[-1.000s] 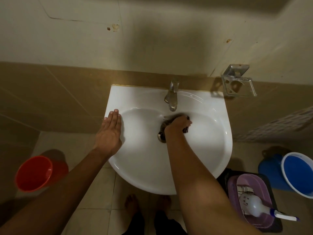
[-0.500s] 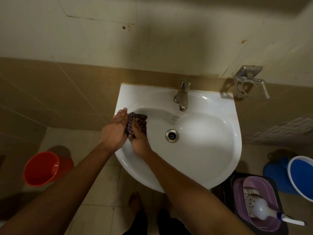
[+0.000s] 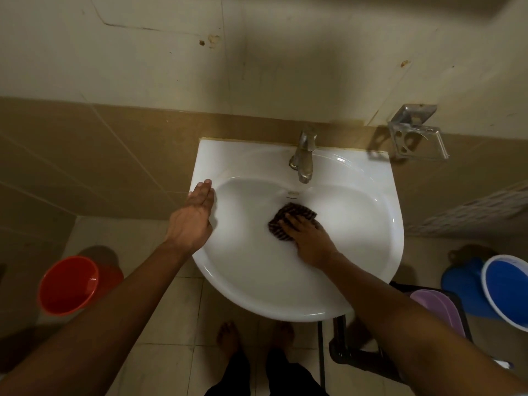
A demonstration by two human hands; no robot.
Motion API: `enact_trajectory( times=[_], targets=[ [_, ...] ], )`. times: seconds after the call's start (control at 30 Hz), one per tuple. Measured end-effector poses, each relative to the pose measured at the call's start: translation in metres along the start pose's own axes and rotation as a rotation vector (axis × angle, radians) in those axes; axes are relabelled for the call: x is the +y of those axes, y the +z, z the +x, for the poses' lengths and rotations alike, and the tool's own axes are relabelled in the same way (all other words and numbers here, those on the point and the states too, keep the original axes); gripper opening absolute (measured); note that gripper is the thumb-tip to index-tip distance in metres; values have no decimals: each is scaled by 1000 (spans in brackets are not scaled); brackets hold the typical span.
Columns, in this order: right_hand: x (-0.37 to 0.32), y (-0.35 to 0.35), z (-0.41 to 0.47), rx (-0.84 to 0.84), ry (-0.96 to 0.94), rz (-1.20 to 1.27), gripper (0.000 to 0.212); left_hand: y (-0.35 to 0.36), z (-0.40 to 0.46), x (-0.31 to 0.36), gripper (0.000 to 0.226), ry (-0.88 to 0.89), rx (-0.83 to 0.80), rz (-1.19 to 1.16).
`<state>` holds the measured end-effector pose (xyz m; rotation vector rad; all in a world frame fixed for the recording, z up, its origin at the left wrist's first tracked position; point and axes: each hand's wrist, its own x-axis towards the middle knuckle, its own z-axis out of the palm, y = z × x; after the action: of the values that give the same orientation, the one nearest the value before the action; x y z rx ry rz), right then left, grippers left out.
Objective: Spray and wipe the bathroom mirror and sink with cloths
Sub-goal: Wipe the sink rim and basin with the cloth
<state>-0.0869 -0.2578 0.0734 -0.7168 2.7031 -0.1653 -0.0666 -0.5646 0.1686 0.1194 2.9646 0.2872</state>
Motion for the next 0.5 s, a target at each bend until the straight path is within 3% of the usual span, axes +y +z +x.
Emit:
enact_trajectory(
  times=[0.13,0.23,0.37,0.5],
  targets=[
    [-11,1,-17,62,211,-78,73,-1,-2,-1,73,7,1,-11],
    [-37,0,-30,61,328,-65,57,-1,-1,-1,73,9,3,-30],
    [-84,-17,-42,0,338,24,33,2,-1,-1,75,5,2,-31],
    [-122,-25,-43,-13,257,126,29,2,-2,-1,76,4,1,-39]
  ],
)
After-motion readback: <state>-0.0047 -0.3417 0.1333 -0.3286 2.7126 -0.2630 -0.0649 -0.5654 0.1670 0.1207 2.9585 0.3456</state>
